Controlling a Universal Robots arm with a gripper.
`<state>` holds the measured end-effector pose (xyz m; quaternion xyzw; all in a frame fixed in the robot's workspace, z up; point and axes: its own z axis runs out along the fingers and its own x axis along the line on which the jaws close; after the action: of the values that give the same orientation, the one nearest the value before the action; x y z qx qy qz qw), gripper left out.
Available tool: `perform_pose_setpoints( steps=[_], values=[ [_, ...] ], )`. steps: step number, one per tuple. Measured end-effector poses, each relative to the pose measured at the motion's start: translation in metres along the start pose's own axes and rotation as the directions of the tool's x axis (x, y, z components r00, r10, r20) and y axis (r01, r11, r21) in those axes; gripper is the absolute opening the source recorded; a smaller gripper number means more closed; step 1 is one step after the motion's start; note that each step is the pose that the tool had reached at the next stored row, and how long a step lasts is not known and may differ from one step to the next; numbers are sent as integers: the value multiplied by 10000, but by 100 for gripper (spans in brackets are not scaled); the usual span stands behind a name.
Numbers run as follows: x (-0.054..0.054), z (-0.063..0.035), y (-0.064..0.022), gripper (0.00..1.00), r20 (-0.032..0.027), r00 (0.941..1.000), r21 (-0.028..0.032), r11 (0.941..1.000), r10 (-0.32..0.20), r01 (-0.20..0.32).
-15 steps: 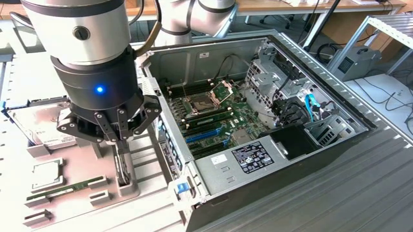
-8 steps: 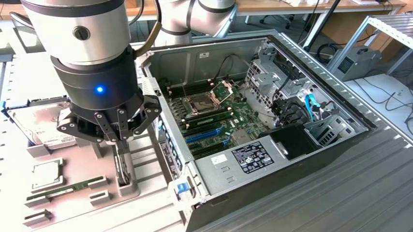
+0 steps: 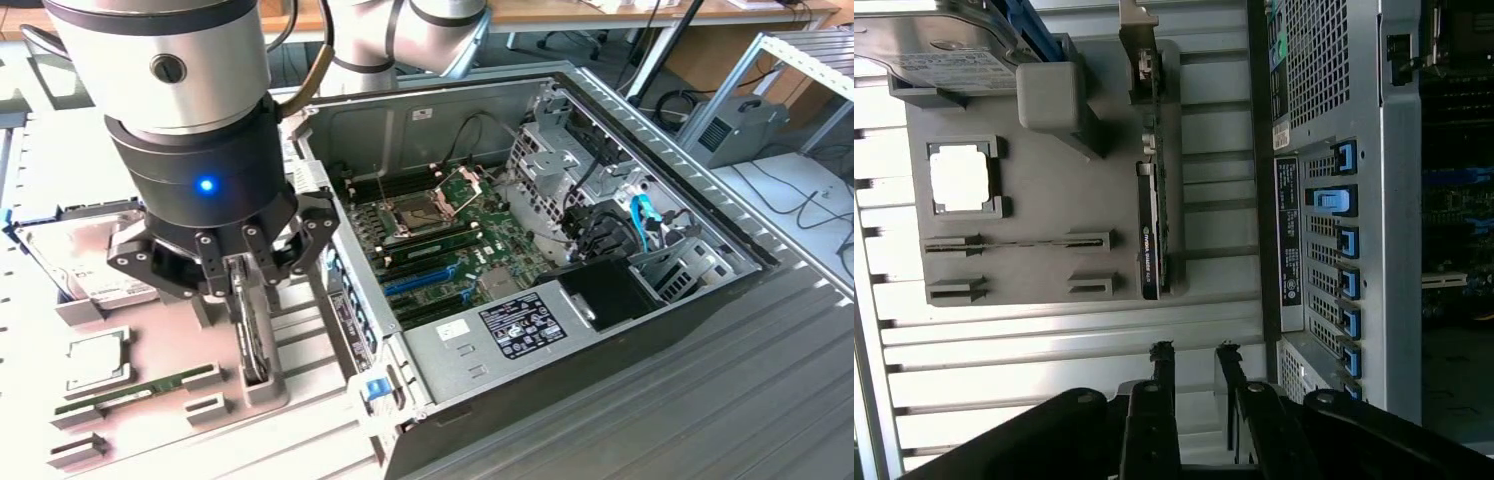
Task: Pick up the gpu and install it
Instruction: 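Pick up the gpu and move the gpu toward the slot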
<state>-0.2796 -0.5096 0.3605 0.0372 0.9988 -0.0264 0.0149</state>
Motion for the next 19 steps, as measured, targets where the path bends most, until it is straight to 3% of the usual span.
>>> perform_pose_setpoints(
  steps=[3, 14, 15, 16, 18, 19],
  values=[
    [0, 0, 0, 42, 0, 10000, 0, 10000, 0, 0],
    [0, 3, 1, 42, -1, 10000, 1, 10000, 0, 0],
    [1, 3, 0, 42, -3, 10000, -22, 10000, 2, -2],
    [1, 5, 0, 42, -6, 10000, -91, 10000, 3, -4],
    [1, 4, 0, 42, -35, 10000, -455, 9990, 12, -14],
    [1, 5, 1, 42, -70, 10000, -899, 9959, 26, -32]
  ],
)
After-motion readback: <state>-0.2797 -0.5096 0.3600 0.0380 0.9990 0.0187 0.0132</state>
